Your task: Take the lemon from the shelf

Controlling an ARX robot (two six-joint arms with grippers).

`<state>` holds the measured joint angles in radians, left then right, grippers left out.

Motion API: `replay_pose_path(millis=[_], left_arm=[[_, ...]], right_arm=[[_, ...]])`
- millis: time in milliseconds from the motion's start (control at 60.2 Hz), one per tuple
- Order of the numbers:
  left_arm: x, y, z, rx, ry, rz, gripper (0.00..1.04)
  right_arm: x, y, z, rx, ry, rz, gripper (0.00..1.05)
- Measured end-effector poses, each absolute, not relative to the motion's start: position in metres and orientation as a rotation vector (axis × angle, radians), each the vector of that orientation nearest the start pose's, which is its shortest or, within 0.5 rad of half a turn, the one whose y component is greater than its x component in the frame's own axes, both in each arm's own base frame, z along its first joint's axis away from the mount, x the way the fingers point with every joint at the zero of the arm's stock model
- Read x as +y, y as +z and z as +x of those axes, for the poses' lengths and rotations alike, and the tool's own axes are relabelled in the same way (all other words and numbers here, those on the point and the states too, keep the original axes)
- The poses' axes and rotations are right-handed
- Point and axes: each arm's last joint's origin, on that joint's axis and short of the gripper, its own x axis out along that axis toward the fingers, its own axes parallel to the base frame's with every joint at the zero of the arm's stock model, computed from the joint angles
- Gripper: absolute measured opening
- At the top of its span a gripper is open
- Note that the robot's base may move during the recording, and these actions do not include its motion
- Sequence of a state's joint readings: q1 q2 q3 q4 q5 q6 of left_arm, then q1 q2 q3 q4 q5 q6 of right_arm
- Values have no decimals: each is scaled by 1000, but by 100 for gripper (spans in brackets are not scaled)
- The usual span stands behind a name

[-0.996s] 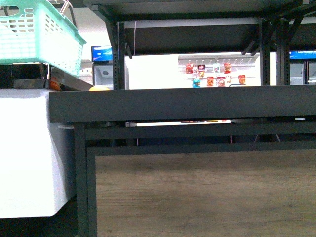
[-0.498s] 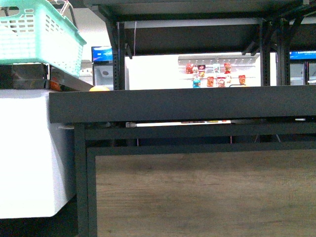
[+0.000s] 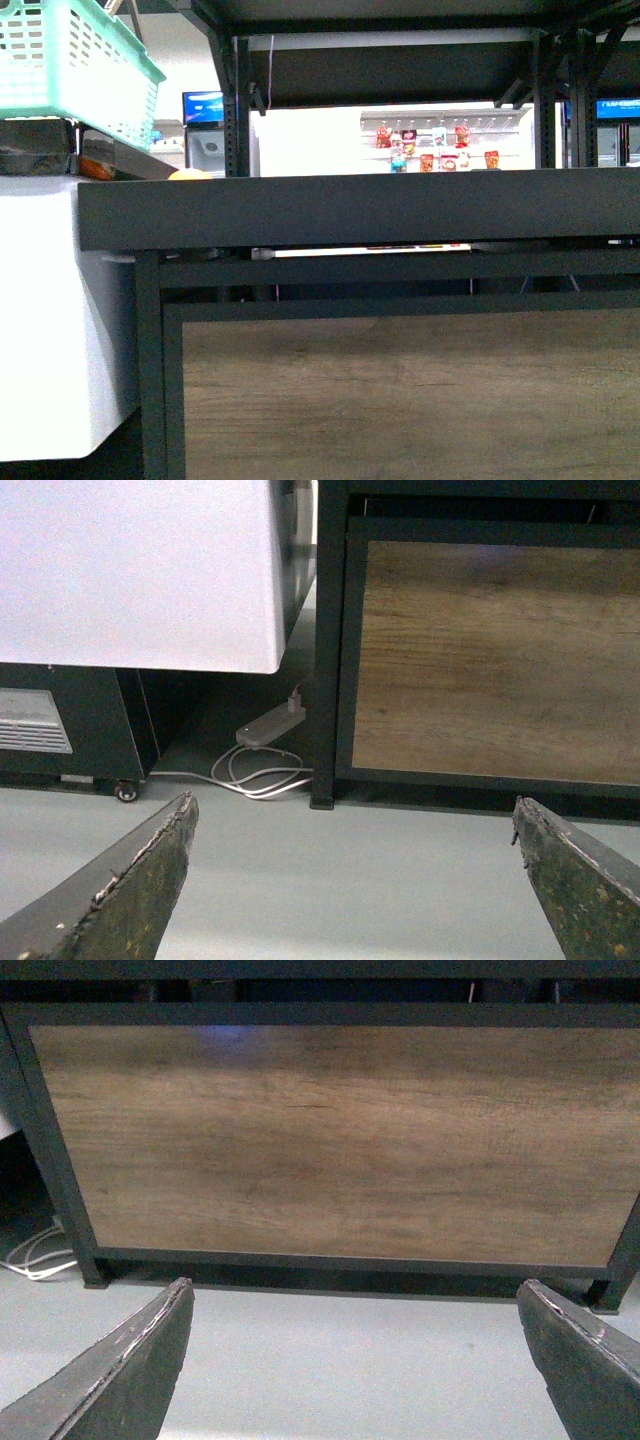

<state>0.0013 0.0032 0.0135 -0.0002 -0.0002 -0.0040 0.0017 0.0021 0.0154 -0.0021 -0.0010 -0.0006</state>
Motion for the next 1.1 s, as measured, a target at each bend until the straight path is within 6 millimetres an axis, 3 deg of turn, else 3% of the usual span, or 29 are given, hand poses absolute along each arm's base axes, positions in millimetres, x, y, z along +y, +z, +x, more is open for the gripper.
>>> replay_pose_path(millis=[1095], left_arm=[[0, 168, 97, -10, 1, -4, 97]], right_arm=[[0, 168, 97, -11, 3, -1, 97]])
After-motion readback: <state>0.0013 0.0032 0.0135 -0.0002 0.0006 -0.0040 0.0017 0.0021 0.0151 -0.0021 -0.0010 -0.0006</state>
